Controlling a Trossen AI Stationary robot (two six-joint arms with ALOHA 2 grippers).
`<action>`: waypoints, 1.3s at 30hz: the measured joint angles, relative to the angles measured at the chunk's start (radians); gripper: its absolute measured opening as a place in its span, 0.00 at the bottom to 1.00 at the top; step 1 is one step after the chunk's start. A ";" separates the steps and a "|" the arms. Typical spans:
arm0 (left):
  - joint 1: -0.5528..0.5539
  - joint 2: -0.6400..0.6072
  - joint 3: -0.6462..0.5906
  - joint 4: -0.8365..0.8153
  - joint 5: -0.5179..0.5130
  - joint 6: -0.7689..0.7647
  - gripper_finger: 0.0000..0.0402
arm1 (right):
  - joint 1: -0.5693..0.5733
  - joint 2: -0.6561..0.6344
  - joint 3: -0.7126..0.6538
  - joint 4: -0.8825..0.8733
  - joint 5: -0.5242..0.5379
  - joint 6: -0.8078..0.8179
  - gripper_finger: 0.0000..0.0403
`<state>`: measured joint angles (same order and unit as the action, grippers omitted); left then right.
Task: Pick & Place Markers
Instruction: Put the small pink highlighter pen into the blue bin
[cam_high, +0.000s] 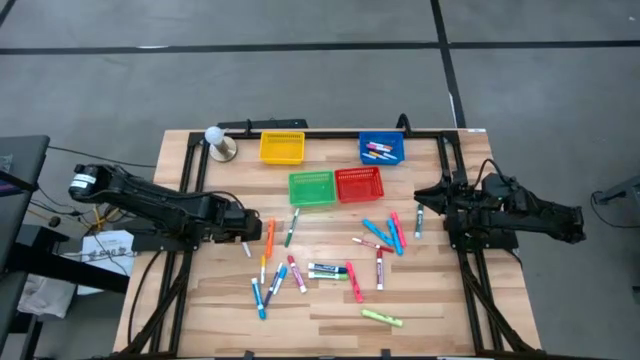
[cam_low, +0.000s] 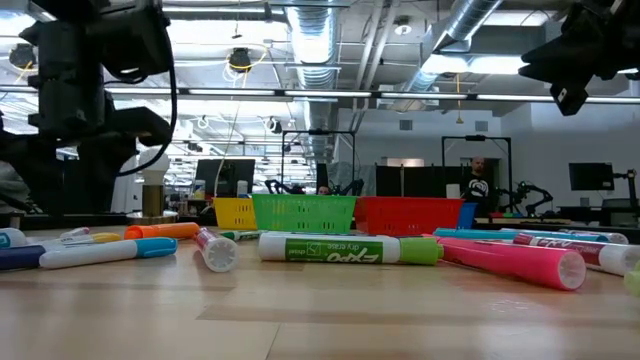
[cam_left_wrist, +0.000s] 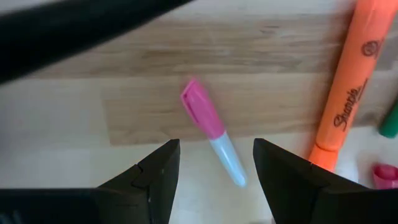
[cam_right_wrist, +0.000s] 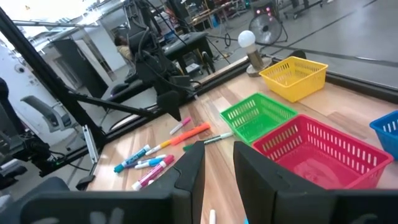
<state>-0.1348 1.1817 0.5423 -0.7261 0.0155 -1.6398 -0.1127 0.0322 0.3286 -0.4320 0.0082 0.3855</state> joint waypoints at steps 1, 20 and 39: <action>0.000 0.008 0.000 0.001 -0.001 0.000 0.51 | 0.000 0.000 0.000 -0.001 0.000 0.000 0.18; 0.043 0.168 0.004 0.046 -0.047 -0.026 0.51 | 0.000 0.000 0.000 -0.001 -0.005 0.006 0.18; 0.049 0.172 0.002 0.085 -0.064 -0.019 0.15 | 0.000 0.000 0.000 -0.001 -0.006 0.007 0.18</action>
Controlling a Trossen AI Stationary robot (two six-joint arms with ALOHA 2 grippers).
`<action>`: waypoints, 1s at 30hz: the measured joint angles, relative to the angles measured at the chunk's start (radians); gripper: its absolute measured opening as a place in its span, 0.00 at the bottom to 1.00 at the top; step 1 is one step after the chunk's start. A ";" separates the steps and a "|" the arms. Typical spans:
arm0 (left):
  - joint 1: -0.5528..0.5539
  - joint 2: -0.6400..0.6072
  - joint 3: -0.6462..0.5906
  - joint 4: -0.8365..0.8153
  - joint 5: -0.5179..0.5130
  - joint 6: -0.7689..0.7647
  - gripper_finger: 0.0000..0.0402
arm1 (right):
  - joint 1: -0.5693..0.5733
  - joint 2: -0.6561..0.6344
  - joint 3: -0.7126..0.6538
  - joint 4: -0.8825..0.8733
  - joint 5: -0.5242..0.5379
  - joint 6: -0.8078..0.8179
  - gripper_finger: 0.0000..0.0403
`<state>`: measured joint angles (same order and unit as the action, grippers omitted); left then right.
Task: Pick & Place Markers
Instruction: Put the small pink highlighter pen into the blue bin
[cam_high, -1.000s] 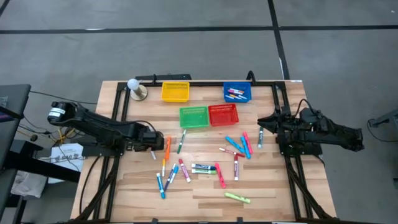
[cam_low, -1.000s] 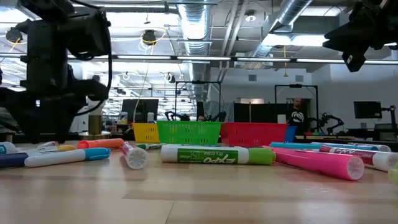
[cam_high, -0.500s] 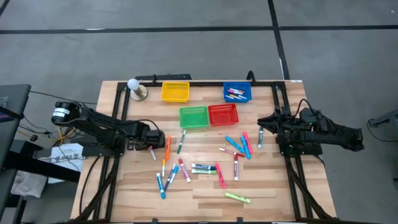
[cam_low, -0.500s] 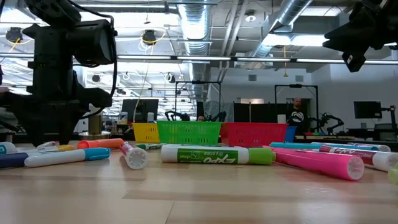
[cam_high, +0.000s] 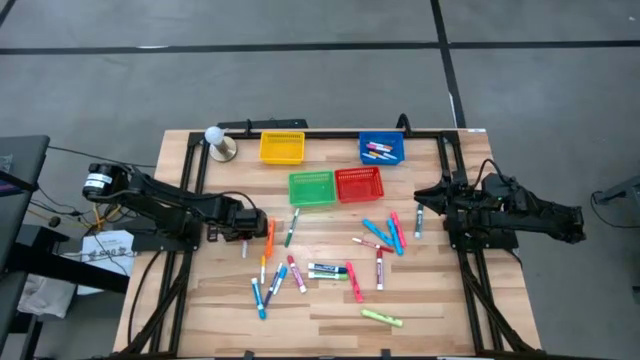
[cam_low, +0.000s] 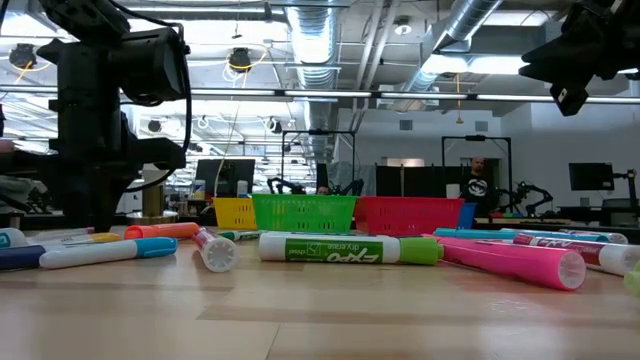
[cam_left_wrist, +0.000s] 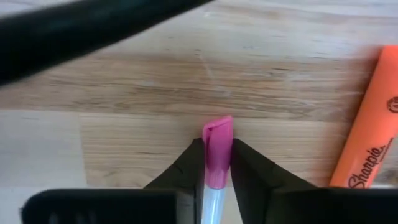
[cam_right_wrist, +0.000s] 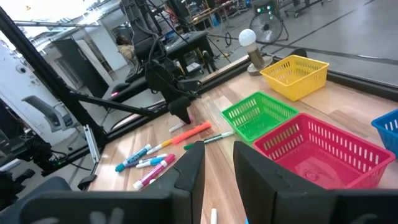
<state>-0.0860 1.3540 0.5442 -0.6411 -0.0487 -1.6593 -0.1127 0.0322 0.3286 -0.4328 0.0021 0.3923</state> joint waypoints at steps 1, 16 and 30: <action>0.000 0.000 0.000 0.000 -0.001 0.002 0.14 | 0.000 0.000 0.000 0.000 0.002 0.000 0.18; 0.002 -0.220 -0.006 0.060 -0.084 0.005 0.16 | 0.002 0.000 0.000 0.063 -0.006 0.009 0.18; 0.002 -0.382 -0.003 0.745 -0.351 0.277 0.17 | 0.002 0.410 0.001 0.444 -0.108 0.080 0.22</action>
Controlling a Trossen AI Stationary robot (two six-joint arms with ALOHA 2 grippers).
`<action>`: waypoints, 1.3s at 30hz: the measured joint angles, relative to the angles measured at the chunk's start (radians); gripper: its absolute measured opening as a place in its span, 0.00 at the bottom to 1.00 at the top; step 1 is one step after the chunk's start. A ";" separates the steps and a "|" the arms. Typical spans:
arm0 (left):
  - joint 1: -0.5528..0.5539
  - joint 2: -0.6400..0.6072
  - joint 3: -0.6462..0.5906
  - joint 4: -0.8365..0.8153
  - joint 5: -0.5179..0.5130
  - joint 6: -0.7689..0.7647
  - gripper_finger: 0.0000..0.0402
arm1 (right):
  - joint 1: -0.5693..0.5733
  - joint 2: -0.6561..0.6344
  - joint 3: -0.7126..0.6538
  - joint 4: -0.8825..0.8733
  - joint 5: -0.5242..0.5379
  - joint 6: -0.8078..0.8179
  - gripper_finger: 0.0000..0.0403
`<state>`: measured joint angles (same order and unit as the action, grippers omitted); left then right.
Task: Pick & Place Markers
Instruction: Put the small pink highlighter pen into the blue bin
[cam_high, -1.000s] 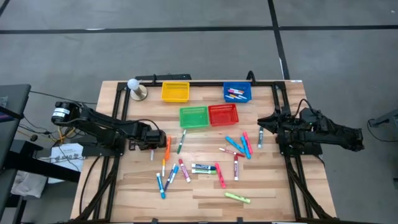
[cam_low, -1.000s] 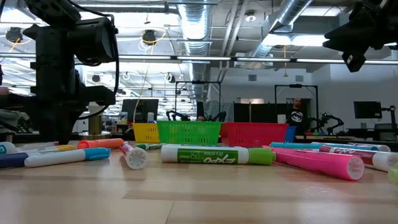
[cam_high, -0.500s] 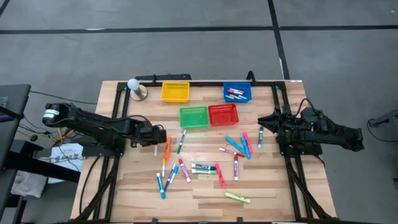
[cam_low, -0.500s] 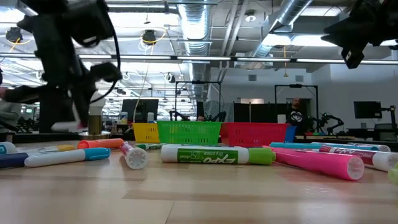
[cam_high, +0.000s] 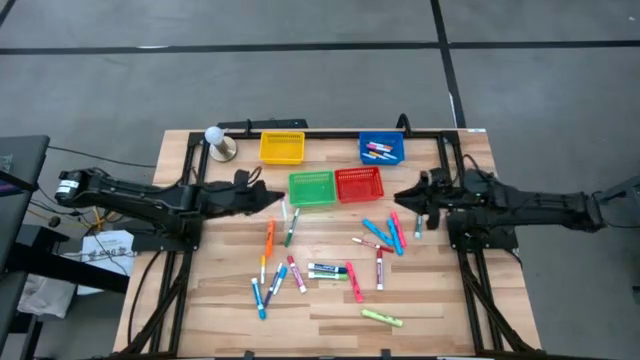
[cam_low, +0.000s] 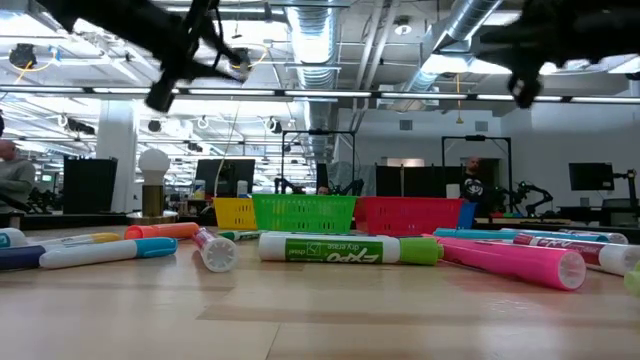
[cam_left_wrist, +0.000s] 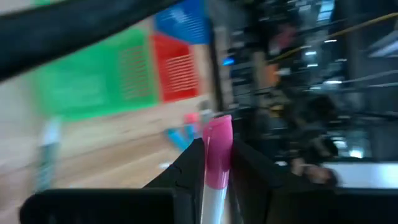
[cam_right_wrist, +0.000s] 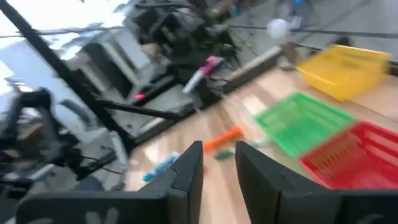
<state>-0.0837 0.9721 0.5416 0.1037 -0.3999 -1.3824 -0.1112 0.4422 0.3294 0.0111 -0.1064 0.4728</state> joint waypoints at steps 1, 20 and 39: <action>0.000 0.007 0.001 0.045 -0.002 0.017 0.17 | 0.000 0.051 0.000 0.074 -0.015 0.000 0.24; 0.000 0.118 0.001 0.337 0.031 0.070 0.17 | -0.008 0.816 0.345 0.395 -0.166 -0.001 0.62; 0.000 0.118 0.001 0.376 0.031 0.121 0.17 | -0.068 1.200 0.732 0.390 -0.447 0.025 0.62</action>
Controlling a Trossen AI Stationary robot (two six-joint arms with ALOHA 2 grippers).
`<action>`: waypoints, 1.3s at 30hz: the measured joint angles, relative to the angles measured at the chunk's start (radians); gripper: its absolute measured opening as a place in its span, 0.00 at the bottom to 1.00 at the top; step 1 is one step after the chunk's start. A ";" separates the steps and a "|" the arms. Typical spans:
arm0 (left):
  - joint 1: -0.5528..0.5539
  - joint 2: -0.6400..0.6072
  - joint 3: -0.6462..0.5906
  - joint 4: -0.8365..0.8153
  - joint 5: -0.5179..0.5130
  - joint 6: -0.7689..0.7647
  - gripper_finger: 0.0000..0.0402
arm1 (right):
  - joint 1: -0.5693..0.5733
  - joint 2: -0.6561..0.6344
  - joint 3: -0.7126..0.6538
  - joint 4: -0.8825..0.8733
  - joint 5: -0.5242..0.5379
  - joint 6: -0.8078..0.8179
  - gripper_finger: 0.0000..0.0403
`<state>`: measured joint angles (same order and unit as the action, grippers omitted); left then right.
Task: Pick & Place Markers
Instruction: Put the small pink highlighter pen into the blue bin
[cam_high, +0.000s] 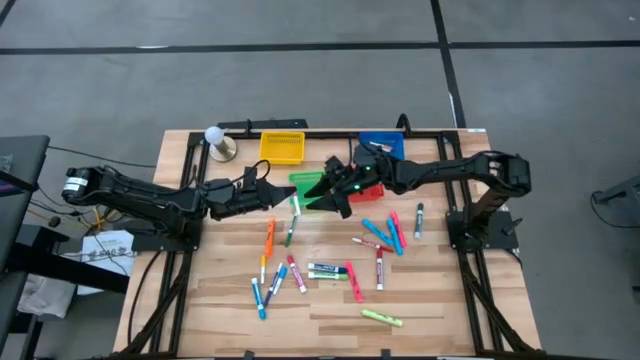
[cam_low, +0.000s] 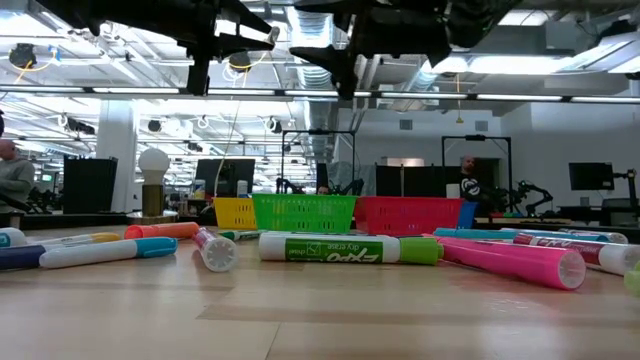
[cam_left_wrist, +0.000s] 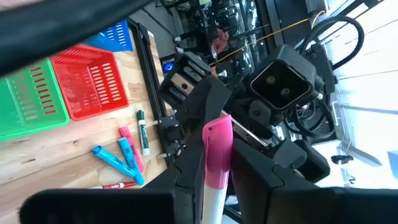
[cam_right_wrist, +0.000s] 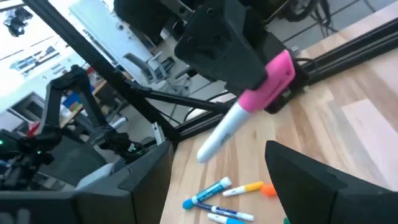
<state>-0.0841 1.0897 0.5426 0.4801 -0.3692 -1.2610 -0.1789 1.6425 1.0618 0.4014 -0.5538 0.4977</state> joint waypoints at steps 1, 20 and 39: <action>0.000 0.000 0.000 0.000 0.000 0.000 0.17 | 0.000 0.011 0.011 -0.001 -0.003 0.003 0.62; 0.008 -0.001 0.000 0.000 -0.004 0.008 0.17 | 0.002 0.098 0.113 -0.005 -0.001 0.029 0.62; 0.019 -0.001 0.000 0.004 -0.008 0.008 0.17 | 0.007 0.098 0.111 -0.006 0.063 0.025 0.33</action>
<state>-0.0654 1.0889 0.5430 0.4843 -0.3772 -1.2533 -0.1722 1.7409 1.1732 0.3950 -0.4911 0.5228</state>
